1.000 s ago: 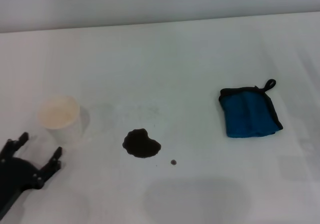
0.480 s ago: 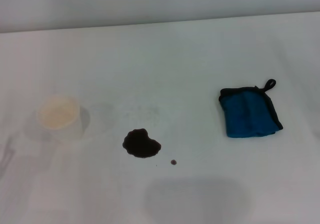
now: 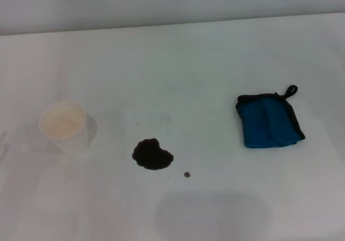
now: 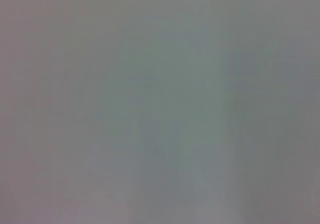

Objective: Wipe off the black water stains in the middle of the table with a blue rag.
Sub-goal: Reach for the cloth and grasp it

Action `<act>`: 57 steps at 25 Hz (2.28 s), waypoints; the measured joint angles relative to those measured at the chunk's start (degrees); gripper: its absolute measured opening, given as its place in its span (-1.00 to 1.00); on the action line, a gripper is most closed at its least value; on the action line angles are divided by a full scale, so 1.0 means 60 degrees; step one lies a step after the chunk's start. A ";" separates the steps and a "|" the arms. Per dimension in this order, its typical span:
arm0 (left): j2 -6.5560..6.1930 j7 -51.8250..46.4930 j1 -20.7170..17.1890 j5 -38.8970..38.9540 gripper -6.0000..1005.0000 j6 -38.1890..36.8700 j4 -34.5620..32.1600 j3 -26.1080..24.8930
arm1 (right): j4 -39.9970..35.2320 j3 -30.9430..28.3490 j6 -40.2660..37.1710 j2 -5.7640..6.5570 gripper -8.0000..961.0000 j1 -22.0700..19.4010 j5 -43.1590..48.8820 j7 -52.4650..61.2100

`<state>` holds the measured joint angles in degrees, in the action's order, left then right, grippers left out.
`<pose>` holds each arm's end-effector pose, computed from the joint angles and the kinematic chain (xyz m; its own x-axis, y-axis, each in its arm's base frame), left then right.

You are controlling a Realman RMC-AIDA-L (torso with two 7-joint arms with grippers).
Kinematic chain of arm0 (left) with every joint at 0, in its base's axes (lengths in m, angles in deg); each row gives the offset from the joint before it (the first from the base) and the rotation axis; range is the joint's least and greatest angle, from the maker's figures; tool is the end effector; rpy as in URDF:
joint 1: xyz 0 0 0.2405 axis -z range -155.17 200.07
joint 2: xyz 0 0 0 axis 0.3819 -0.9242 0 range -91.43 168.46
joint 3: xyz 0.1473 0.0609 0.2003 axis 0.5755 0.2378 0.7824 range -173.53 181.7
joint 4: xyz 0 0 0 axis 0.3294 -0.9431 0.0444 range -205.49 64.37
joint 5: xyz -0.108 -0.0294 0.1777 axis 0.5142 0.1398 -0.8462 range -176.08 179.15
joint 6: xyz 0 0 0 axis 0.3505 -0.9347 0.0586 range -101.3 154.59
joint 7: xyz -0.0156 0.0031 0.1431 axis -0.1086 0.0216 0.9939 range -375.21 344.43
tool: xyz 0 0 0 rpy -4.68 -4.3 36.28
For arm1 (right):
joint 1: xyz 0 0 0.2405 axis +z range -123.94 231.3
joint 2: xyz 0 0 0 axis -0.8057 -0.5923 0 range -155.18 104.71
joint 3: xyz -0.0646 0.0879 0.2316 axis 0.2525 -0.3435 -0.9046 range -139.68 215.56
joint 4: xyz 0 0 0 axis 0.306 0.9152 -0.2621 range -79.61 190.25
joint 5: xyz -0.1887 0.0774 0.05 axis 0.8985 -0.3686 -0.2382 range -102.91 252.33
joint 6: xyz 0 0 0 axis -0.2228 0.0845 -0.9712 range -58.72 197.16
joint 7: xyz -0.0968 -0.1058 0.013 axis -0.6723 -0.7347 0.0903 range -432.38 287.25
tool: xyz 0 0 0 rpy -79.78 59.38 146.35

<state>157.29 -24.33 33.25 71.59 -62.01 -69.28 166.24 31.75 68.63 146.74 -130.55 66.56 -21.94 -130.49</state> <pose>-0.3780 0.2171 0.0135 0.7963 -0.1156 0.5938 0.5784 -0.1423 -0.8033 0.4092 0.2751 0.1398 -0.3080 -0.3894 -0.8680 -0.9396 -0.0184 0.3417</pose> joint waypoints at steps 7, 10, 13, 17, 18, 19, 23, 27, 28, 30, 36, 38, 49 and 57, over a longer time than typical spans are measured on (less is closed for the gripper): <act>-0.0008 -0.0004 0.0525 0.0013 0.75 -0.0062 0.0318 0.0000 | -0.2150 0.0354 0.2188 0.0468 0.66 0.1272 0.3118 0.2475; -0.0016 -0.0004 0.0748 0.0014 0.75 -0.0143 0.0323 0.0000 | -0.3435 0.0392 0.3010 0.0378 0.66 0.1809 0.4545 0.3229; -0.0021 0.0011 0.0903 0.0020 0.75 -0.0274 0.0329 0.0000 | -0.4769 0.0724 0.3548 0.0157 0.66 0.2260 0.5793 0.3856; -0.0018 0.0159 0.1081 0.0064 0.75 -0.0373 0.0341 0.0000 | -0.6625 0.1809 0.3785 -0.0251 0.66 0.2674 0.7283 0.4538; -0.0014 0.0185 0.1111 0.0093 0.75 -0.0376 0.0341 0.0001 | -0.7095 0.2148 0.3770 -0.0402 0.66 0.2742 0.7630 0.4647; -0.0012 0.0203 0.1134 0.0117 0.75 -0.0377 0.0343 0.0000 | -0.7544 0.2468 0.3750 -0.0551 0.66 0.2821 0.8054 0.4760; -0.0004 0.0234 0.1325 0.0166 0.75 -0.0382 0.0343 0.0000 | -0.8800 0.3531 0.3689 -0.1382 0.66 0.3266 1.0102 0.5155; -0.0009 0.0258 0.1527 0.0167 0.75 -0.0389 0.0429 0.0002 | -0.9147 0.5317 0.3488 -0.1700 0.67 0.3537 1.0758 0.5896; -0.0007 0.0326 0.1564 0.0167 0.75 -0.0457 0.0442 0.0005 | -0.9151 0.5922 0.3368 -0.1688 0.67 0.3556 1.0701 0.6165; -0.0005 0.0352 0.1566 0.0166 0.75 -0.0490 0.0443 0.0005 | -0.9147 0.7187 0.3074 -0.1657 0.68 0.3688 1.0854 0.6767; -0.0002 0.0455 0.1645 0.0166 0.75 -0.0531 0.0445 0.0013 | -0.9010 0.8824 0.2666 -0.1676 0.66 0.3899 1.1496 0.7712; 0.0003 0.0458 0.1657 0.0165 0.75 -0.0532 0.0438 0.0022 | -0.8802 0.9031 0.2557 -0.1687 0.66 0.3940 1.1766 0.7833; 0.0038 0.0484 0.1444 0.0149 0.75 -0.0591 0.0362 0.0070 | -0.7456 0.9274 0.1711 -0.1707 0.63 0.4208 1.2121 0.7916; 0.0040 0.0504 0.1443 0.0111 0.75 -0.0604 0.0354 0.0077 | -0.6362 0.9563 0.1219 -0.1718 0.61 0.4487 1.2436 0.8002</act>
<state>157.53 -21.31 41.91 72.26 -65.63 -67.16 166.70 -6.42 126.01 154.05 -140.86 93.48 52.68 -82.48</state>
